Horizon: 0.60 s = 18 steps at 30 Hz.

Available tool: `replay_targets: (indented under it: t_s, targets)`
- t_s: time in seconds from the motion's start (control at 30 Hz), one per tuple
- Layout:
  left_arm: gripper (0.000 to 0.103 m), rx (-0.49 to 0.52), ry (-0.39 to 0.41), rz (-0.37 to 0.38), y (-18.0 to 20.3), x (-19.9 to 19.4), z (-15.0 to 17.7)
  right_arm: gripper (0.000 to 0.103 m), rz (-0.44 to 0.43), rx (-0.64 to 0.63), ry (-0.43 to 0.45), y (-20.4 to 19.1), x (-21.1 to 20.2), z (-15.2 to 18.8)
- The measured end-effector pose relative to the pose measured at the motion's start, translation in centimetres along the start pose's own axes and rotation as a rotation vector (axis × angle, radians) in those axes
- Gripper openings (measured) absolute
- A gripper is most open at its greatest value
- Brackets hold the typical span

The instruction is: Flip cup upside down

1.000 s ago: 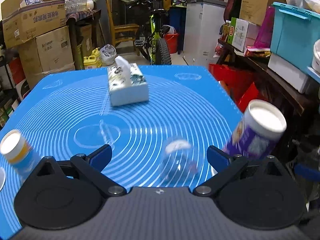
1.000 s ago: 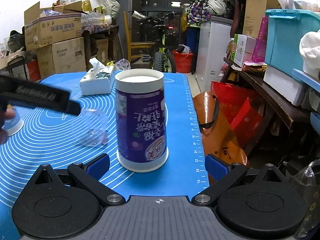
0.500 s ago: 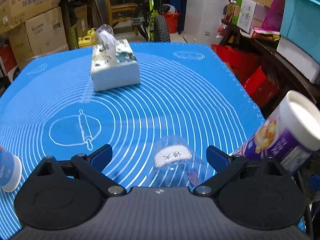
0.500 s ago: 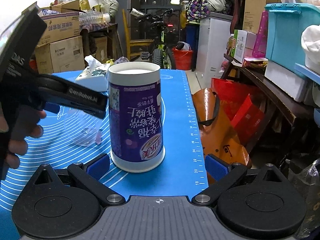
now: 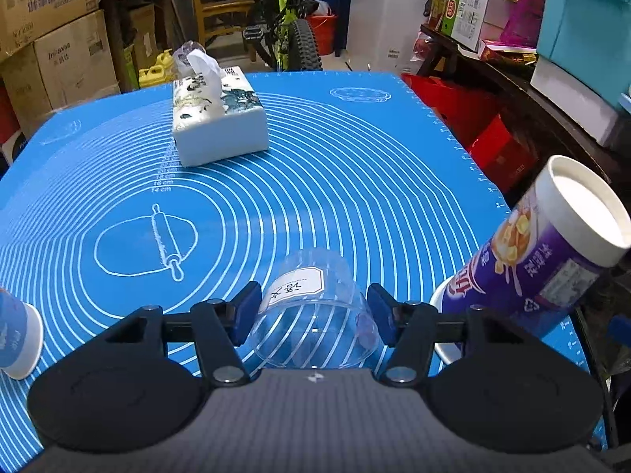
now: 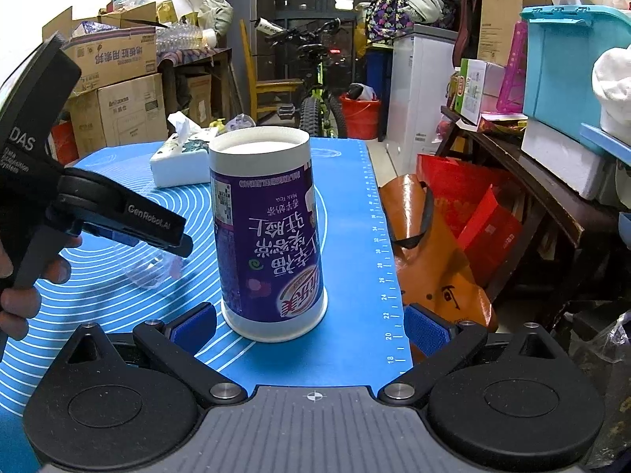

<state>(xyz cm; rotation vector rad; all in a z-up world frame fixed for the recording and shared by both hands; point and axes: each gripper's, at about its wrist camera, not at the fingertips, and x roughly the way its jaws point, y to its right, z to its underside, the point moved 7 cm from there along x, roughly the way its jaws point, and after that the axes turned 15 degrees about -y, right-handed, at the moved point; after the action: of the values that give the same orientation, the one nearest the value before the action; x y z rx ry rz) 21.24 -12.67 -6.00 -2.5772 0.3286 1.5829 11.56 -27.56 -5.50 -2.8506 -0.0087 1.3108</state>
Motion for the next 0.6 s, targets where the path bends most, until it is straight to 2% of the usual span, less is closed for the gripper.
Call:
replay_targets:
  t_s: [0.37,0.6]
  targets:
    - [0.060,-0.007,0.044,-0.009,-3.0,-5.3,5.2,0.101,-0.041,-0.031,0.021,-2.6,-1.9,0.3]
    - [0.060,-0.048,0.010,-0.021,-5.0,-5.6,8.4,0.101,-0.072,-0.049,0.006,-4.6,-2.5,1.4]
